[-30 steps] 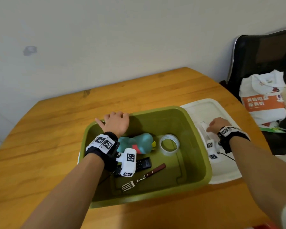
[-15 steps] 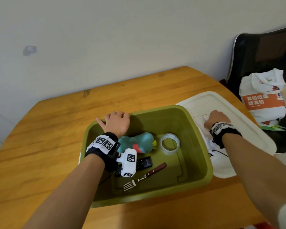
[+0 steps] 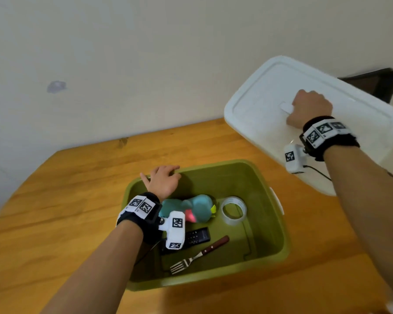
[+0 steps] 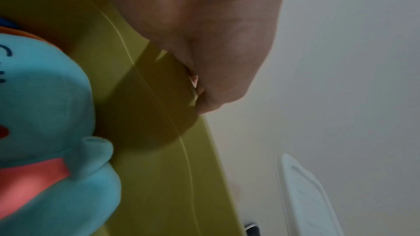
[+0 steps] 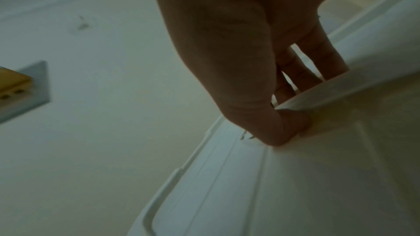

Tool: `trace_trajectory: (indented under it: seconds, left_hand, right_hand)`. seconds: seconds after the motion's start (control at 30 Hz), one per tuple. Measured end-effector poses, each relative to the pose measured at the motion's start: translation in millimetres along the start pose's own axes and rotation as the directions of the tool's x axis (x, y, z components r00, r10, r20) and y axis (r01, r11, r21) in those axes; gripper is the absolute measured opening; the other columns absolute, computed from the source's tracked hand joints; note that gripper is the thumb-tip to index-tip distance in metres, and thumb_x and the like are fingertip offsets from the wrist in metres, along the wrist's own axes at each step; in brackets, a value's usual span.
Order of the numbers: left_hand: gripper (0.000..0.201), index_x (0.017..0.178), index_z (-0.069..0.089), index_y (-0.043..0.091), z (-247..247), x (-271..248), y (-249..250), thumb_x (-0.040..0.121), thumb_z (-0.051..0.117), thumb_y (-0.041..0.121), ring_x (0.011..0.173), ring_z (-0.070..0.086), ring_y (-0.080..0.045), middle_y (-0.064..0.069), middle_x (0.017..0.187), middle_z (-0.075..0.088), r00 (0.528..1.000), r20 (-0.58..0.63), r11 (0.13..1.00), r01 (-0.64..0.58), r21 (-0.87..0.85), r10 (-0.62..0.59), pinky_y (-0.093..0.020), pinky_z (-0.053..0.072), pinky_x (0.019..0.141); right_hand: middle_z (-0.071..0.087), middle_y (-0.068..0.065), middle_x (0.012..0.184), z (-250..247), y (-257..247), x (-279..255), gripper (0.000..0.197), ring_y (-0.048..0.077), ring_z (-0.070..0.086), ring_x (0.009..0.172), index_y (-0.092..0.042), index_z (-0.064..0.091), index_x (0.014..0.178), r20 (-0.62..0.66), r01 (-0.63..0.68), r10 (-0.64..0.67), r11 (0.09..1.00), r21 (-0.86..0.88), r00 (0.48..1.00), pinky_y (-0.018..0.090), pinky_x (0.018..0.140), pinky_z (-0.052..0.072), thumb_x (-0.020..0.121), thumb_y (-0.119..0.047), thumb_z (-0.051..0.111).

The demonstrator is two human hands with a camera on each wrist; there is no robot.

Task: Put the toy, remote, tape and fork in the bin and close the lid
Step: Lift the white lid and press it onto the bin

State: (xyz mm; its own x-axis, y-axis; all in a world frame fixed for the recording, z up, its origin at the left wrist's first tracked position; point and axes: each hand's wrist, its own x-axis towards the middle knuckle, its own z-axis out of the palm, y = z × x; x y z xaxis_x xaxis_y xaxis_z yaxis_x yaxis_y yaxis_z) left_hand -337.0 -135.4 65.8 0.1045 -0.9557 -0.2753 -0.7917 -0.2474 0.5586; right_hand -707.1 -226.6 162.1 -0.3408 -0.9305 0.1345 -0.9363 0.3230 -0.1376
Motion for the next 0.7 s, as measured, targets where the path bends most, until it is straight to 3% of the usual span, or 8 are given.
trace_trajectory:
  seconds: [0.07, 0.1, 0.17, 0.23, 0.3, 0.47, 0.57, 0.7]
  left_hand:
    - [0.034, 0.123, 0.068, 0.035, -7, 1, -4, 0.095, 0.049, 0.038, 0.145, 0.032, -0.015, 0.008, 0.14, 0.057, 0.999, 0.032, 0.985, 0.024, -0.172, -0.019, -0.052, -0.018, 0.119]
    - [0.031, 0.111, 0.074, 0.037, -10, 2, -7, 0.091, 0.051, 0.043, 0.141, 0.038, -0.014, 0.01, 0.134, 0.061, 0.998, 0.054, 0.951, 0.049, -0.304, -0.034, -0.052, -0.011, 0.122]
    - [0.03, 0.095, 0.077, 0.034, -21, 0, -11, 0.088, 0.051, 0.047, 0.137, 0.046, -0.019, 0.006, 0.131, 0.067, 0.995, 0.076, 0.832, 0.098, -0.546, -0.067, -0.046, 0.02, 0.121]
    - [0.031, 0.103, 0.073, 0.024, -34, -9, -11, 0.097, 0.045, 0.036, 0.126, 0.056, -0.02, -0.003, 0.126, 0.07, 0.997, 0.059, 0.733, 0.079, -0.676, -0.054, -0.035, 0.034, 0.103]
    - [0.036, 0.114, 0.068, 0.015, -48, -18, -16, 0.101, 0.039, 0.032, 0.114, 0.062, -0.022, -0.007, 0.116, 0.073, 0.999, 0.009, 0.671, 0.036, -0.74, -0.044, -0.034, 0.034, 0.101]
    - [0.043, 0.108, 0.065, 0.013, -84, -28, -55, 0.104, 0.032, 0.04, 0.105, 0.062, -0.023, -0.004, 0.103, 0.071, 0.987, -0.043, 0.458, 0.034, -0.888, -0.158, -0.039, 0.047, 0.093]
    - [0.043, 0.123, 0.064, 0.009, -101, -33, -76, 0.101, 0.041, 0.037, 0.116, 0.06, -0.023, -0.006, 0.114, 0.071, 0.982, -0.049, 0.5, 0.049, -0.864, -0.18, -0.041, 0.048, 0.098]
    - [0.043, 0.131, 0.061, 0.011, -101, -39, -93, 0.096, 0.054, 0.034, 0.131, 0.051, -0.021, -0.004, 0.134, 0.063, 0.978, -0.037, 0.668, 0.111, -0.736, -0.204, -0.043, 0.042, 0.109]
  right_hand:
    - [0.062, 0.021, 0.116, -20, -23, -11, 0.039, 0.04, 0.06, 0.109, -0.005, 0.059, 0.118, 0.028, 0.077, -0.077, 0.997, 0.023, 0.997, 0.043, 0.087, 0.05, 0.084, -0.02, 0.069]
    - [0.063, 0.019, 0.114, -28, -35, -18, 0.037, 0.039, 0.061, 0.107, -0.007, 0.059, 0.117, 0.046, 0.113, -0.115, 0.993, 0.034, 0.992, 0.04, 0.084, 0.049, 0.083, -0.018, 0.068]
    - [0.063, 0.014, 0.114, -37, -62, -36, 0.036, 0.036, 0.061, 0.105, -0.01, 0.059, 0.116, 0.08, 0.191, -0.195, 0.98, 0.059, 0.978, 0.035, 0.079, 0.045, 0.081, -0.015, 0.066]
    - [0.064, 0.009, 0.114, -40, -89, -57, 0.037, 0.032, 0.061, 0.105, -0.013, 0.059, 0.117, 0.124, 0.263, -0.271, 0.962, 0.075, 0.955, 0.033, 0.077, 0.044, 0.081, -0.014, 0.065]
    - [0.064, 0.007, 0.113, -38, -114, -79, 0.037, 0.029, 0.061, 0.102, -0.015, 0.058, 0.117, 0.175, 0.337, -0.346, 0.938, 0.077, 0.922, 0.032, 0.076, 0.045, 0.08, -0.015, 0.066]
    - [0.062, 0.003, 0.115, -14, -157, -129, 0.038, 0.025, 0.06, 0.099, -0.018, 0.056, 0.118, 0.341, 0.508, -0.502, 0.858, 0.08, 0.795, 0.03, 0.073, 0.041, 0.081, -0.018, 0.067]
    - [0.061, 0.004, 0.116, 3, -169, -157, 0.04, 0.027, 0.06, 0.103, -0.018, 0.056, 0.117, 0.419, 0.598, -0.577, 0.796, 0.095, 0.701, 0.032, 0.076, 0.045, 0.08, -0.02, 0.069]
    - [0.06, 0.004, 0.115, 24, -176, -189, 0.04, 0.026, 0.06, 0.105, -0.017, 0.057, 0.118, 0.527, 0.679, -0.626, 0.725, 0.119, 0.575, 0.033, 0.076, 0.045, 0.081, -0.019, 0.071]
